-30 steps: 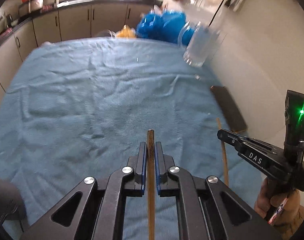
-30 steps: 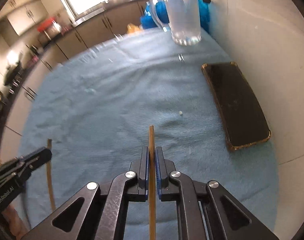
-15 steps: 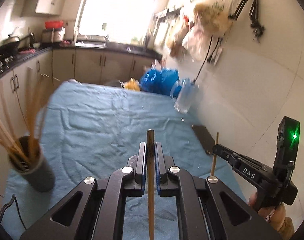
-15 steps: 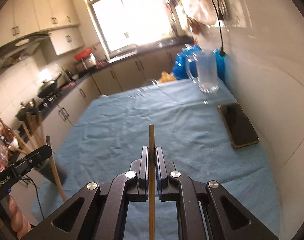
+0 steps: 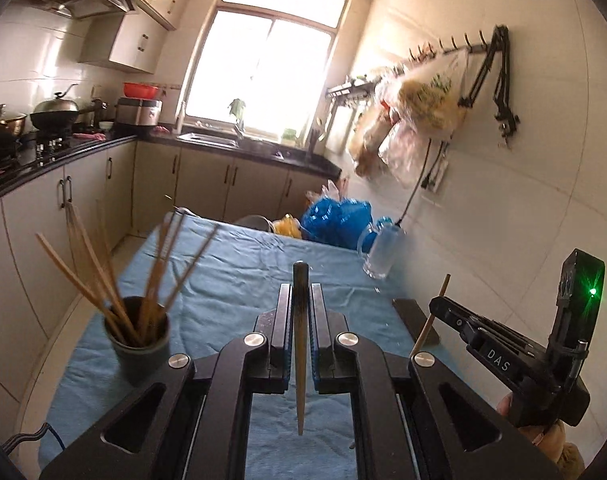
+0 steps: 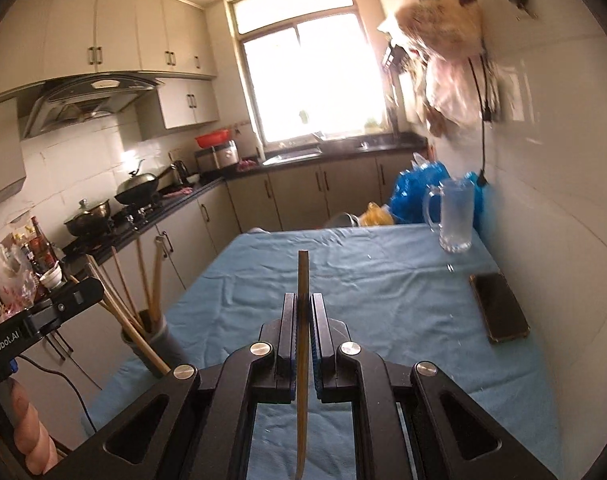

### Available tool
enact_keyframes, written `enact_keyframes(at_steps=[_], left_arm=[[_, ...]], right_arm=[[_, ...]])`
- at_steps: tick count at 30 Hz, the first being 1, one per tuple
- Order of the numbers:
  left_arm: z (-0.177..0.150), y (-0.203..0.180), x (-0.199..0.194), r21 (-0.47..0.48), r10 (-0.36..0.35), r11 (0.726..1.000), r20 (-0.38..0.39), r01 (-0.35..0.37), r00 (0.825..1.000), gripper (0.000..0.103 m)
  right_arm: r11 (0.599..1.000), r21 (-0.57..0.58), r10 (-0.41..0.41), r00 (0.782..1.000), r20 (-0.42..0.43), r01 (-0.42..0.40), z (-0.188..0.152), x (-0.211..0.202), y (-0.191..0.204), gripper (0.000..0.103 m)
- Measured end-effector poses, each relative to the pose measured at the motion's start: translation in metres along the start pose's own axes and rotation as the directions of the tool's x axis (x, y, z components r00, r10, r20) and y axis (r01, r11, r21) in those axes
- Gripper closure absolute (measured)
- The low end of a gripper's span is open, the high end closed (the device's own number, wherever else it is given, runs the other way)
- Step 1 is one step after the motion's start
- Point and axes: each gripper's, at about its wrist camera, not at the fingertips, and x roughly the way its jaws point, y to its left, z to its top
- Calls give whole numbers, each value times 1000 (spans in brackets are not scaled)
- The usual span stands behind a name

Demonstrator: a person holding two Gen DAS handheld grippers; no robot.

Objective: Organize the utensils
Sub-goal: 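Lift both held chopsticks and carry them over the black holder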

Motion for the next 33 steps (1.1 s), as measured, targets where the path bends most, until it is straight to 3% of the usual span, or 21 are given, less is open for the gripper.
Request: enact_keyframes(at_steps=[13, 21, 30, 33], left_arm=[[31, 57, -56, -90, 76, 994, 123, -65, 989, 96], [55, 108, -76, -176, 106, 982, 176, -75, 979, 96], [88, 138, -75, -155, 187, 976, 225, -155, 956, 96], [95, 144, -64, -133, 212, 974, 225, -185, 951, 96]], right_arm=[[992, -28, 127, 991, 46, -126, 33, 15, 62, 97], [970, -29, 245, 968, 64, -243, 60, 36, 106, 97], [945, -27, 327, 933, 150, -327, 89, 68, 154, 97], [944, -27, 329, 931, 156, -329, 91, 85, 166, 97]])
